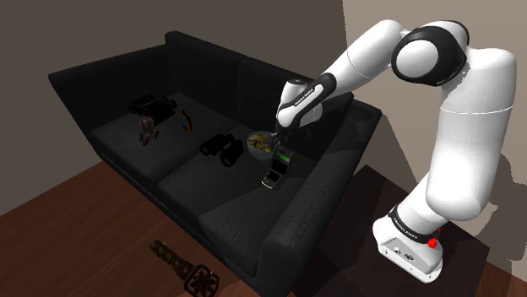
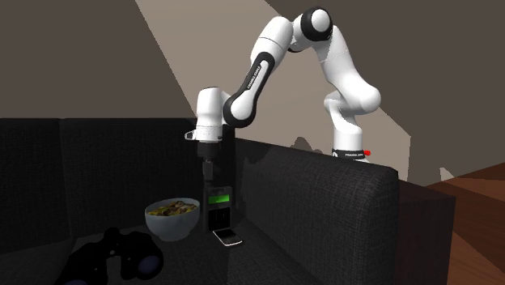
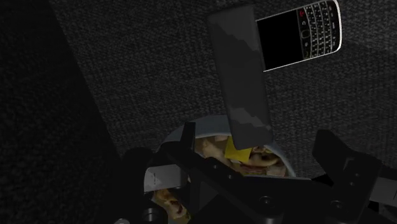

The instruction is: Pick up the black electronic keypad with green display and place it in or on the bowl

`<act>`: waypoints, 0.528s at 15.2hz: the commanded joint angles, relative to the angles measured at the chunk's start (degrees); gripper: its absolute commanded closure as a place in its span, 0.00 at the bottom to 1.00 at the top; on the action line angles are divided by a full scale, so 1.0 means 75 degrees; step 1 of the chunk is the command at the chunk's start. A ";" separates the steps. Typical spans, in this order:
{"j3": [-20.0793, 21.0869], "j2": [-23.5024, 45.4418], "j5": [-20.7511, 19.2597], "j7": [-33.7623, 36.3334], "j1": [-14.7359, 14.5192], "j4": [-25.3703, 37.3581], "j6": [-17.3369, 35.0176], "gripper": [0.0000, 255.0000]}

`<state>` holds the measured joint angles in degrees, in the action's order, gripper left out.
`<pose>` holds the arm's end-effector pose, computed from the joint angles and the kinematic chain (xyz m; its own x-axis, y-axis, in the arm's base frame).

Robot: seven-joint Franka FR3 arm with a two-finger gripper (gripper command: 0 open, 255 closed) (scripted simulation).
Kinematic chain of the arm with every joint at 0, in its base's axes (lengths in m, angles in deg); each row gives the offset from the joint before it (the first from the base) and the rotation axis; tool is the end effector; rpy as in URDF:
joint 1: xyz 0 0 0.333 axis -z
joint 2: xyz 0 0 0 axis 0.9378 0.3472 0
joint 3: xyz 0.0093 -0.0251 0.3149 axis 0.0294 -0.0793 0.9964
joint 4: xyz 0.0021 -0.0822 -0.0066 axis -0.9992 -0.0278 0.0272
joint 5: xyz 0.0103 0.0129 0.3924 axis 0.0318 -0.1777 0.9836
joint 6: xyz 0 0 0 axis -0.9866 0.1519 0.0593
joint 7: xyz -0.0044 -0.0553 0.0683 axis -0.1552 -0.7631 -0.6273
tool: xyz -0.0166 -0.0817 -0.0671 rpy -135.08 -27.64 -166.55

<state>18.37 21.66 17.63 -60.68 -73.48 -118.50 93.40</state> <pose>0.5684 0.0295 0.1830 0.9980 -0.0022 0.0626 0.0012 -0.9985 -0.0546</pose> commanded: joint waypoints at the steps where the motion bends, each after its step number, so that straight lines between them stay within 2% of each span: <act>1: 0.0017 0.0222 0.0019 -0.0028 0.0017 0.0086 0.0137 0.00; 4: 0.0050 0.0583 0.0051 -0.0052 0.0028 0.0200 0.0384 0.00; 8: 0.0050 0.0583 0.0050 -0.0052 0.0029 0.0200 0.0384 0.00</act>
<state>18.73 25.97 18.00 -61.06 -73.26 -116.99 96.21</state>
